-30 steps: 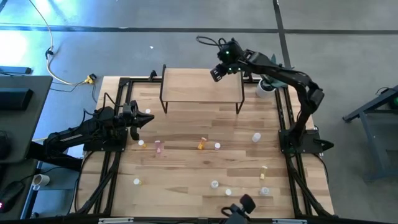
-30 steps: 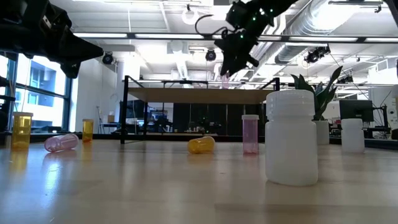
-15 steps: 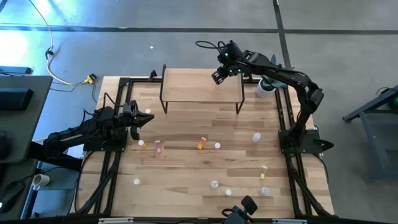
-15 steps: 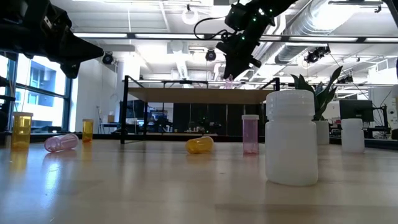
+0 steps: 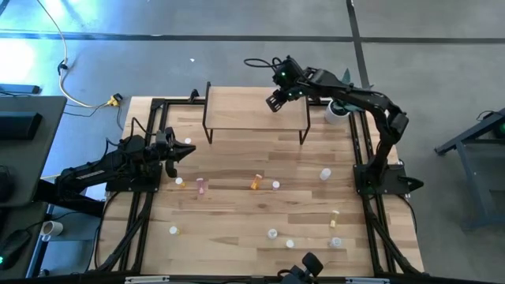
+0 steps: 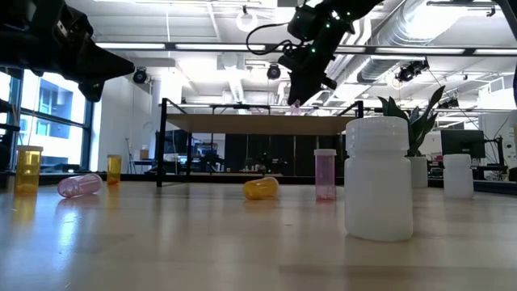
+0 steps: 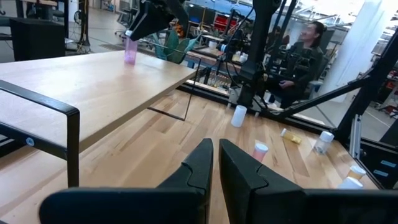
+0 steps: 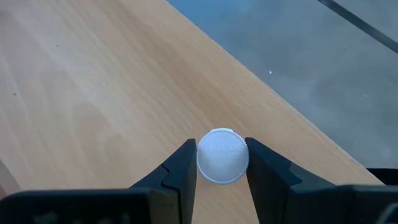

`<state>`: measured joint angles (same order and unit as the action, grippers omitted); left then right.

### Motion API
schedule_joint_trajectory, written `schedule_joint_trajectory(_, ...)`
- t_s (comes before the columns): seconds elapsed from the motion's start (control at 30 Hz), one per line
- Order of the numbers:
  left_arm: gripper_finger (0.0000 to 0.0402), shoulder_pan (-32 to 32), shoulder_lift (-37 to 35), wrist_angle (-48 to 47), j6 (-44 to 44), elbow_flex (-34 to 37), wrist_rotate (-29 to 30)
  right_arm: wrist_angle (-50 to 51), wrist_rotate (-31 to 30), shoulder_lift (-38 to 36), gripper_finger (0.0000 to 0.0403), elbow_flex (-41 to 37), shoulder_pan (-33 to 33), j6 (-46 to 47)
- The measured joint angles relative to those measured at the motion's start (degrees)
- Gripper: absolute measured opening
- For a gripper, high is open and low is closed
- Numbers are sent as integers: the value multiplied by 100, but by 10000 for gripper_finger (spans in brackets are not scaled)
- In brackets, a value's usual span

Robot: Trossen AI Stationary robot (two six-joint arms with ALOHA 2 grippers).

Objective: Pick and place medicine bottles onto shelf by color
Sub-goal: Put the top right pink pill bottle on the shelf

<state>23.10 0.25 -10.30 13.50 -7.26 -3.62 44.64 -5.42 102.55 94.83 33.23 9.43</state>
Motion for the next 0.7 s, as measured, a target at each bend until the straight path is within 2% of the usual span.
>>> schedule_joint_trajectory(0.33, 19, -1, 0, 8, 88, -1, 11, -6, -65, 10, 106, 2, -29, -4)
schedule_joint_trajectory(0.43, 19, 0, 0, 8, 295, 1, 184, -4, -63, 10, 107, 2, -26, 0)
schedule_joint_trajectory(0.7, 19, -1, 0, -12, 391, 1, 302, 0, -52, 52, 149, -18, -26, -78)
